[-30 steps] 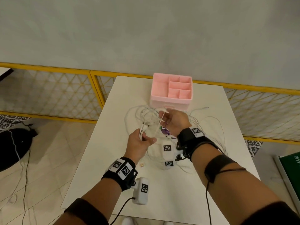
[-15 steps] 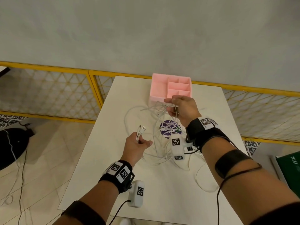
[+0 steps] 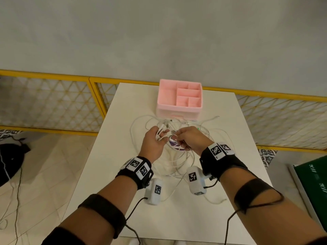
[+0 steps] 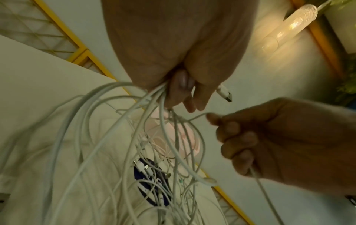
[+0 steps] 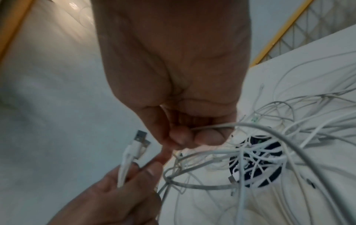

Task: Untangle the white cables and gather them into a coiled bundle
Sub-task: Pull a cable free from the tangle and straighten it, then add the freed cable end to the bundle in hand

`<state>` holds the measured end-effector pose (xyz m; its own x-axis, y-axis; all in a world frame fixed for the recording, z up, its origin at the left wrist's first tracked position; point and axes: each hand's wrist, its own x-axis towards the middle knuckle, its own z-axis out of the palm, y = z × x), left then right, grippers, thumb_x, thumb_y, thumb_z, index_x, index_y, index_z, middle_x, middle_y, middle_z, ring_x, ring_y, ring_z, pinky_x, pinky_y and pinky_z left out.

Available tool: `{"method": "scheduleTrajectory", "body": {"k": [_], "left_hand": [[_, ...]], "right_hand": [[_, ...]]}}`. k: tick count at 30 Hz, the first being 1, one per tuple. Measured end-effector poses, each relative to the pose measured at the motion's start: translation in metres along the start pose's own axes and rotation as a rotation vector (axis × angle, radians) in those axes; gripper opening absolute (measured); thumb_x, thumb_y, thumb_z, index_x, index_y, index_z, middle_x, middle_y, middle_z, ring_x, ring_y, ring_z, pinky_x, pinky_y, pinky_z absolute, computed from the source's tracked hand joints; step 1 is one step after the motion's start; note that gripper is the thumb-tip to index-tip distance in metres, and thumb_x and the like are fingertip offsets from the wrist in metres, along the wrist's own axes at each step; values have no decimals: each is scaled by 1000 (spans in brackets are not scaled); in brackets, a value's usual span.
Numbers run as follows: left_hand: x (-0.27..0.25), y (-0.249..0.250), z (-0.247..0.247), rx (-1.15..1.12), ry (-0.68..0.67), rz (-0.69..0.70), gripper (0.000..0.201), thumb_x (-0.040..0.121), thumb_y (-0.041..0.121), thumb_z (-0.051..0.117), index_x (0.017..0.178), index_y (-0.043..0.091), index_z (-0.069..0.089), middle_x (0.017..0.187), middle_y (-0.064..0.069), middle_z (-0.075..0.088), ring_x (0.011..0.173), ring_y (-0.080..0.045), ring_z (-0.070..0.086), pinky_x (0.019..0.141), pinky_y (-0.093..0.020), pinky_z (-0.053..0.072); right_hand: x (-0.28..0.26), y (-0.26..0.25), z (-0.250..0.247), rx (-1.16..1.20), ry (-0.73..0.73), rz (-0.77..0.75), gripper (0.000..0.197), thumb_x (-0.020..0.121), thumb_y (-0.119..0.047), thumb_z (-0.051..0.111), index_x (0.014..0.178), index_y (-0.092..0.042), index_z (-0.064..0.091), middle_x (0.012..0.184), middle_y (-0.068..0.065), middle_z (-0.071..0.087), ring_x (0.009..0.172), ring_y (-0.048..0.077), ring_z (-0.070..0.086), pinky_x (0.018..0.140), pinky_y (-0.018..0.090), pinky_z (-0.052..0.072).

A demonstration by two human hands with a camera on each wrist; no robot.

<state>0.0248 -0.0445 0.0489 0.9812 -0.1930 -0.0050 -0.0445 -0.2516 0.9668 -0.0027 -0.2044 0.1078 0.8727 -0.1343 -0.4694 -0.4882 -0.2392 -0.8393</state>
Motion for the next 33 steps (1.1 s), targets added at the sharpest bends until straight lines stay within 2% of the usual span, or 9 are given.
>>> {"method": "scheduleTrajectory", "body": {"k": [4, 7, 9, 13, 17, 22, 26, 29, 33], "left_hand": [[1, -10, 7, 116, -12, 6, 27, 87, 7, 72, 76, 19, 50, 73, 1, 57, 66, -14, 52, 65, -29, 43], [2, -13, 11, 179, 40, -21, 27, 86, 6, 72, 75, 19, 50, 72, 4, 57, 66, -14, 53, 63, -25, 40], [4, -15, 11, 218, 86, -69, 21, 86, 7, 71, 78, 14, 53, 75, 1, 59, 71, -19, 57, 64, -27, 41], [5, -30, 0, 263, 146, -211, 15, 88, 8, 71, 84, 6, 57, 77, -3, 60, 77, -26, 59, 66, -28, 40], [-3, -54, -16, 234, 197, -367, 18, 86, 11, 74, 90, -2, 62, 85, -14, 65, 83, -34, 64, 67, -31, 43], [-6, -41, -14, -13, 244, -348, 22, 91, 14, 71, 80, 5, 54, 71, -5, 55, 63, -21, 51, 53, -26, 40], [-2, -12, -6, -308, 123, -396, 26, 98, 27, 63, 81, 11, 52, 73, -6, 58, 48, -13, 38, 42, -22, 31], [-3, 18, -2, -517, -18, -422, 20, 101, 28, 59, 91, 13, 50, 83, -10, 69, 44, -9, 28, 37, -20, 23], [-4, 41, -2, -625, -76, -400, 26, 102, 28, 57, 86, 16, 40, 105, -14, 76, 45, -9, 20, 36, -19, 21]], "right_hand": [[-7, -10, -14, 64, -9, -144, 18, 84, 0, 59, 70, -4, 70, 51, 5, 42, 47, 17, 29, 49, 26, 21], [-18, -21, -28, 199, 26, -289, 33, 92, -10, 64, 59, -15, 66, 62, 8, 55, 49, 17, 30, 49, 27, 23], [-24, -33, -38, 330, 49, -391, 31, 94, -8, 62, 64, -12, 63, 64, 3, 59, 49, 16, 30, 48, 25, 27], [-39, -66, -64, 712, 33, -562, 19, 94, -12, 55, 76, -9, 55, 54, -2, 36, 49, 13, 29, 50, 25, 30], [-58, -97, -94, 865, 45, -690, 22, 100, -19, 48, 80, -13, 55, 59, -1, 43, 51, 14, 35, 54, 28, 35], [-51, -80, -99, 694, 100, -599, 22, 98, -19, 51, 78, -12, 59, 61, 2, 49, 53, 16, 40, 57, 29, 35], [-34, -40, -77, 521, 79, -466, 19, 96, -14, 54, 83, -7, 65, 63, 7, 52, 52, 17, 43, 55, 29, 36], [-28, -13, -55, 381, 40, -413, 17, 97, -5, 54, 90, 3, 68, 62, 9, 55, 53, 19, 44, 52, 29, 36], [-28, 13, -33, 293, 27, -342, 15, 95, -2, 58, 90, 6, 70, 61, 12, 56, 53, 21, 45, 51, 28, 37]]}}
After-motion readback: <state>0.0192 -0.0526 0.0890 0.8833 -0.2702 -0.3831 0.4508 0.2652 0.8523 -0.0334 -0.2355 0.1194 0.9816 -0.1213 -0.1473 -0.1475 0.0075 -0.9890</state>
